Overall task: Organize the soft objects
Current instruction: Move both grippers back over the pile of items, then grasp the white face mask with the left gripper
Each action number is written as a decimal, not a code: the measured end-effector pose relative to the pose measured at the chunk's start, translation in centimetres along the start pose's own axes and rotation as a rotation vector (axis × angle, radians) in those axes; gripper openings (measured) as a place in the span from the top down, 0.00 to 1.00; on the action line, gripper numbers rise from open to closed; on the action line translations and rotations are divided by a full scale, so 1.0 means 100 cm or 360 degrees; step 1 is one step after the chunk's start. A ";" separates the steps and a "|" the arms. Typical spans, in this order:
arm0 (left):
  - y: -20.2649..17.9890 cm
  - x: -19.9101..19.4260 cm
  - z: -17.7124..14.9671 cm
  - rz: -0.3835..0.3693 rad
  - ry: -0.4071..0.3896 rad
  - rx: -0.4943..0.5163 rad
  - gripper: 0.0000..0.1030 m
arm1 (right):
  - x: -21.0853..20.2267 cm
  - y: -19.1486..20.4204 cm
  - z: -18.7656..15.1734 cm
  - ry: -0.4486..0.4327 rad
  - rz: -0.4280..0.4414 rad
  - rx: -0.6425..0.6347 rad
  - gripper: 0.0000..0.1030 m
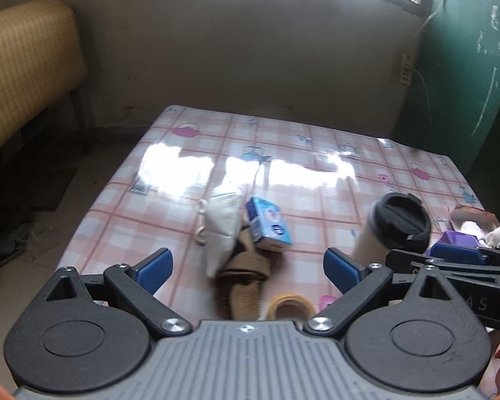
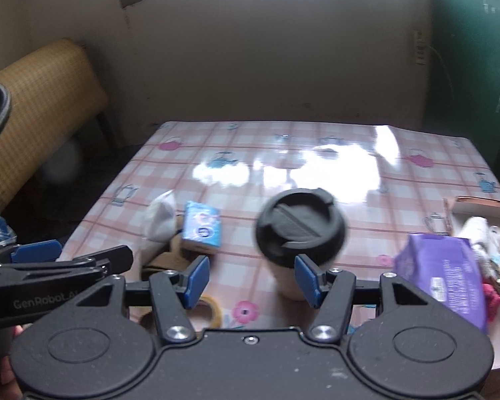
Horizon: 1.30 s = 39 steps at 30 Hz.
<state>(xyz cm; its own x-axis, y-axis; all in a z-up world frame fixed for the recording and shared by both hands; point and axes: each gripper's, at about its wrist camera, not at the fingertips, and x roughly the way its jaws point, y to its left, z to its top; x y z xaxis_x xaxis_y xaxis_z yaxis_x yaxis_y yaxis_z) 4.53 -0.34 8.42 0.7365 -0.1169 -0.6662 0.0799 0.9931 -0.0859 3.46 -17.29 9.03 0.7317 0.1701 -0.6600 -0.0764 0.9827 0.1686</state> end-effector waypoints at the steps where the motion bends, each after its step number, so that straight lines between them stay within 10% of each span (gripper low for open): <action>1: 0.005 0.002 -0.001 0.0008 0.0000 -0.0021 0.03 | 0.002 0.005 -0.001 0.0002 0.0017 -0.0011 0.33; 21: 0.033 0.121 0.014 0.0153 0.0073 -0.0079 0.00 | 0.043 0.023 -0.057 0.0148 0.0183 -0.0087 0.30; 24: 0.037 0.131 0.020 0.0120 0.0064 -0.0092 0.10 | 0.051 0.023 -0.058 0.0159 0.0187 -0.0091 0.30; 29: 0.045 0.141 0.013 0.0083 0.0108 -0.0095 0.62 | 0.062 0.021 -0.063 0.0181 0.0200 -0.0065 0.30; 39: 0.066 0.065 -0.007 0.0095 -0.0010 -0.0227 0.66 | 0.086 0.028 -0.071 0.0187 0.0193 -0.0136 0.29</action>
<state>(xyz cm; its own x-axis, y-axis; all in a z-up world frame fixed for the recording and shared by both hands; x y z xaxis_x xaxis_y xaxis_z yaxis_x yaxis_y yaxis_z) 9.36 5.49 2.95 0.7413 -0.0569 -0.6688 -0.0600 0.9868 -0.1506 4.68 -12.55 -1.40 0.6301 0.2900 -0.7204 -0.2202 0.9563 0.1923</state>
